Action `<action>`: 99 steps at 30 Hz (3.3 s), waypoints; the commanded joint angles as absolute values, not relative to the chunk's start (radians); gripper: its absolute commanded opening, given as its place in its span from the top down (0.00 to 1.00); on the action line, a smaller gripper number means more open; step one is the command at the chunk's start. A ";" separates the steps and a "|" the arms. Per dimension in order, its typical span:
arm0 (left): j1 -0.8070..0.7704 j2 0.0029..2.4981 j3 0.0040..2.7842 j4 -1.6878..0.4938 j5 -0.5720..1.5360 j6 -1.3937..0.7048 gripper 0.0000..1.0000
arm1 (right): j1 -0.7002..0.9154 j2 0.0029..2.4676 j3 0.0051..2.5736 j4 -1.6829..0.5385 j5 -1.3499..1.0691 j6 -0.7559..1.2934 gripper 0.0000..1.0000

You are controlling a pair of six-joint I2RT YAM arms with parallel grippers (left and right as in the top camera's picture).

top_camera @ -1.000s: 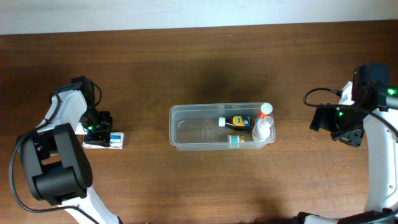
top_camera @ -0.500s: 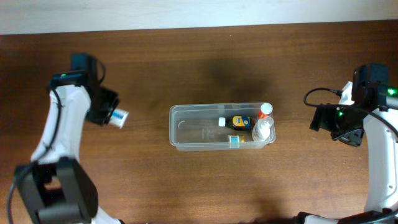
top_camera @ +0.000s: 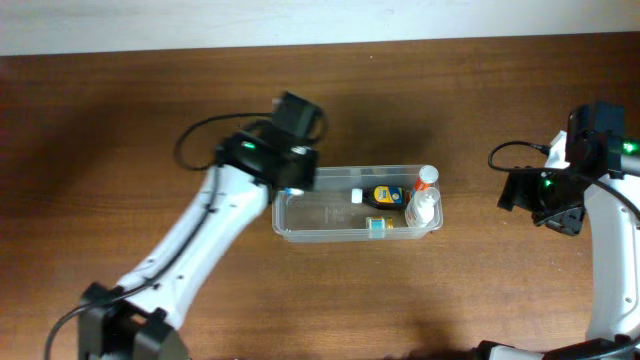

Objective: Pack container

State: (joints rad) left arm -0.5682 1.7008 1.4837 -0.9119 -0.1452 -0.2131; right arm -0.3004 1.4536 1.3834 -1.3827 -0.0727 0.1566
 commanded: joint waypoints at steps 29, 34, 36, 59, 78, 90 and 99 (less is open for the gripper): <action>-0.521 1.499 1.511 -0.905 -0.389 -0.087 0.01 | -0.253 1.453 1.377 -1.357 -0.102 0.090 0.22; -0.336 1.417 1.511 -0.898 -0.371 -0.257 0.01 | -0.165 1.453 1.377 -1.278 -0.101 0.078 0.21; -0.257 1.416 1.511 -0.902 -0.313 -0.293 0.01 | -0.138 1.453 1.377 -1.221 -0.101 0.078 0.20; -0.107 0.801 1.176 -0.935 -0.161 -0.246 0.01 | -0.118 0.796 1.126 -1.033 -0.065 0.085 0.16; -0.114 0.360 0.868 -1.208 -0.180 -0.253 0.01 | -0.118 0.371 0.984 -1.021 -0.070 0.086 0.02; -0.114 0.360 0.868 -1.208 -0.180 -0.253 0.01 | -0.118 0.361 0.950 -1.026 -0.049 0.064 0.02; -0.114 0.360 0.868 -1.208 -0.179 -0.253 0.01 | -0.083 0.166 0.541 -0.642 -0.189 -0.049 0.02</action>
State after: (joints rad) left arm -0.1104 0.3672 0.8707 -1.2091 -0.1719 -0.2581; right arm -0.1074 0.2260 0.6216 -0.6945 -0.1188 -0.0013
